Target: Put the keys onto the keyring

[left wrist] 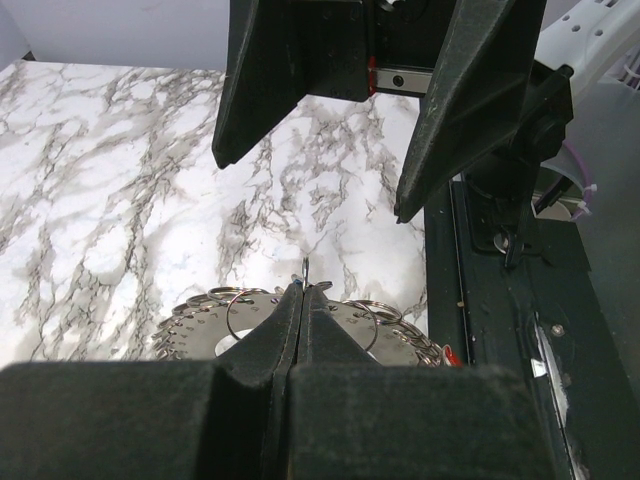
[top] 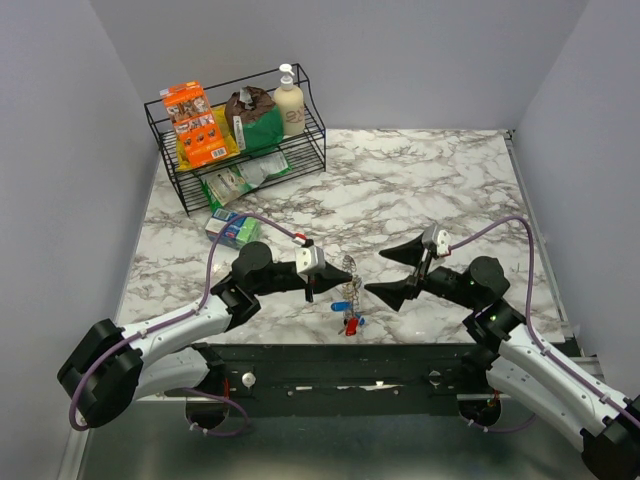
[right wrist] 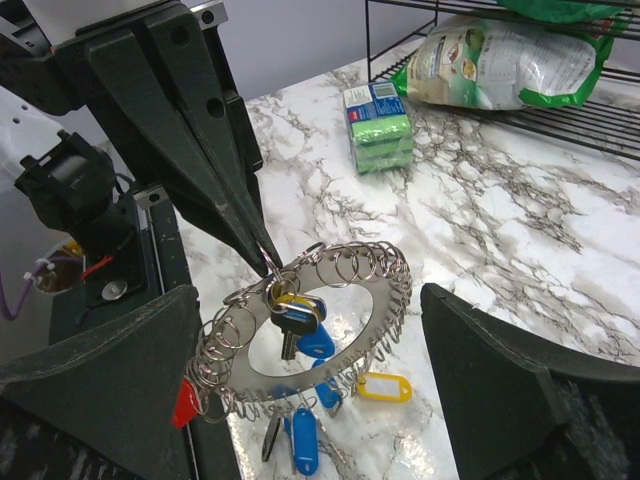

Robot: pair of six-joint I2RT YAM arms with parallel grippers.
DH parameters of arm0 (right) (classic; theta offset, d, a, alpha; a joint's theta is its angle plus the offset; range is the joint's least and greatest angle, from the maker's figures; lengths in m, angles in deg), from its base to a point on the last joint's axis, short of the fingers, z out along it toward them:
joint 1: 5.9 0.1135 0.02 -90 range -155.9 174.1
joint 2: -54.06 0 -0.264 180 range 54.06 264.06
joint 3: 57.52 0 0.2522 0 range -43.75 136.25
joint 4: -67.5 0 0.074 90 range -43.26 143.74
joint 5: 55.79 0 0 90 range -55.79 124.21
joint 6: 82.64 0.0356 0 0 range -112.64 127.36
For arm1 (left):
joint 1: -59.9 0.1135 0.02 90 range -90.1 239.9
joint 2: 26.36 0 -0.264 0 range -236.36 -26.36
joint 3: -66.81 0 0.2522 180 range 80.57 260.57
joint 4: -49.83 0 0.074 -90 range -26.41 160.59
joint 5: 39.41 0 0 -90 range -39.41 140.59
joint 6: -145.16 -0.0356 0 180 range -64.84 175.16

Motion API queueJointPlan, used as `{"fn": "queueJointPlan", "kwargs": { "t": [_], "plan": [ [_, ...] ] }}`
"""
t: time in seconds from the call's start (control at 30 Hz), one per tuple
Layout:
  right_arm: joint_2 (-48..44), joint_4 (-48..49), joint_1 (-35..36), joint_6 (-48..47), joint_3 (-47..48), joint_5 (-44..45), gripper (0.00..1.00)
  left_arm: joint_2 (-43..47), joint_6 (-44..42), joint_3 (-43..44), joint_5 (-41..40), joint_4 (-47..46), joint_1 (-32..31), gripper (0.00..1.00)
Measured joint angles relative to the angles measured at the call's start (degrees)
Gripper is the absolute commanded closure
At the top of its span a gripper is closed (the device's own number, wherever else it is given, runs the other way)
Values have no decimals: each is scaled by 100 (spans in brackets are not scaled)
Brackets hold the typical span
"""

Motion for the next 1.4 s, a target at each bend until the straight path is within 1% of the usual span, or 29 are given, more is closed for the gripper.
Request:
{"fn": "queueJointPlan", "kwargs": {
  "t": [0.3,0.53,0.67,0.77,0.97,1.2,1.4],
  "plan": [
    [-7,42,0,-2,0,66,0,76,-31,4,-11,157,0,100],
    [-136,42,0,2,0,98,0,210,-33,52,-173,225,0,100],
    [-278,70,0,4,0,98,0,190,-35,267,-328,308,0,100],
    [-306,70,0,2,2,98,0,7,-120,603,-428,345,0,100],
    [-442,-24,0,2,2,114,0,-756,-258,1386,-632,433,0,100],
    [-846,-170,0,0,9,146,0,-2009,-341,2514,-951,498,0,100],
    [-1211,-479,0,0,15,203,0,-3069,-332,3545,-1193,391,0,100]
  ]
}}
